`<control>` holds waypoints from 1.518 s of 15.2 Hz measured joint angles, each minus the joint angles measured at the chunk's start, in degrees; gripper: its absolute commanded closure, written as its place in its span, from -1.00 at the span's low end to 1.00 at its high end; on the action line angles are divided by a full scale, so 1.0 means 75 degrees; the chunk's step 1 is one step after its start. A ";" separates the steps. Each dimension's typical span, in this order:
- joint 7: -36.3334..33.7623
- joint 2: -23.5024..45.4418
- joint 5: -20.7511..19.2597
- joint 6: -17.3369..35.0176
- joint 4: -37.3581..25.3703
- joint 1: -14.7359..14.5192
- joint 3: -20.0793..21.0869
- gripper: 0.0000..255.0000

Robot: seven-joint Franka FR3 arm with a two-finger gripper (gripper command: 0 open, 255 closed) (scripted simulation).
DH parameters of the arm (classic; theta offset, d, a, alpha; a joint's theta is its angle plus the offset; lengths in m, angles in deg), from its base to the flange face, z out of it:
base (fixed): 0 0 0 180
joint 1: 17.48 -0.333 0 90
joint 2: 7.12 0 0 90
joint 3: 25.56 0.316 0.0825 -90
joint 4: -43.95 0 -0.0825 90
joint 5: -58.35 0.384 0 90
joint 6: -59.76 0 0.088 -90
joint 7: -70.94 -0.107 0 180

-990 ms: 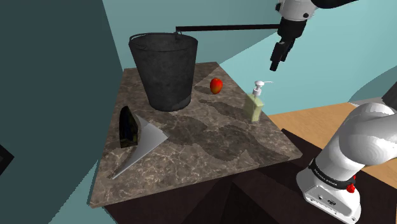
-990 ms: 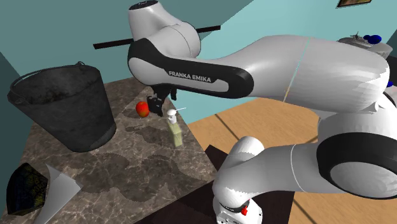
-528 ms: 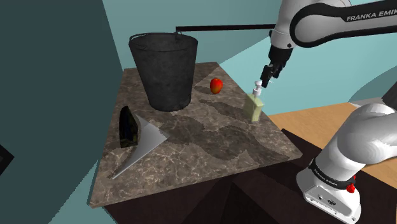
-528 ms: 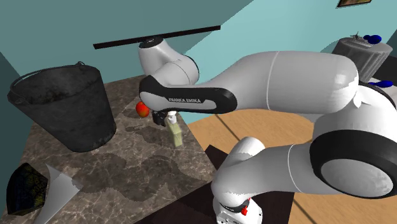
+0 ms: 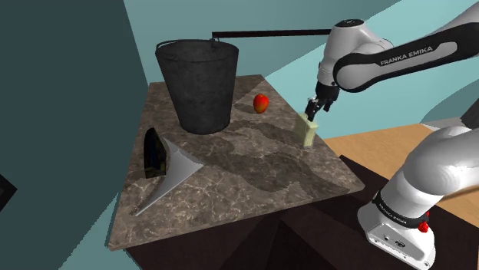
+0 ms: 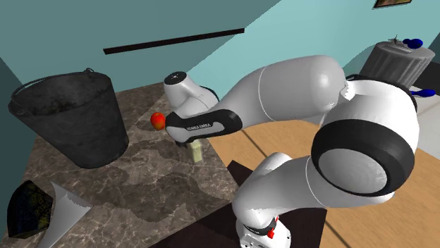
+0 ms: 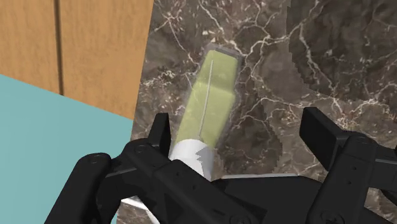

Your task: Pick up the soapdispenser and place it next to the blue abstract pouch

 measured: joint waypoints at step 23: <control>-0.0895 0.1838 -0.0817 0.2482 0.0560 0.0732 0.0049 1.00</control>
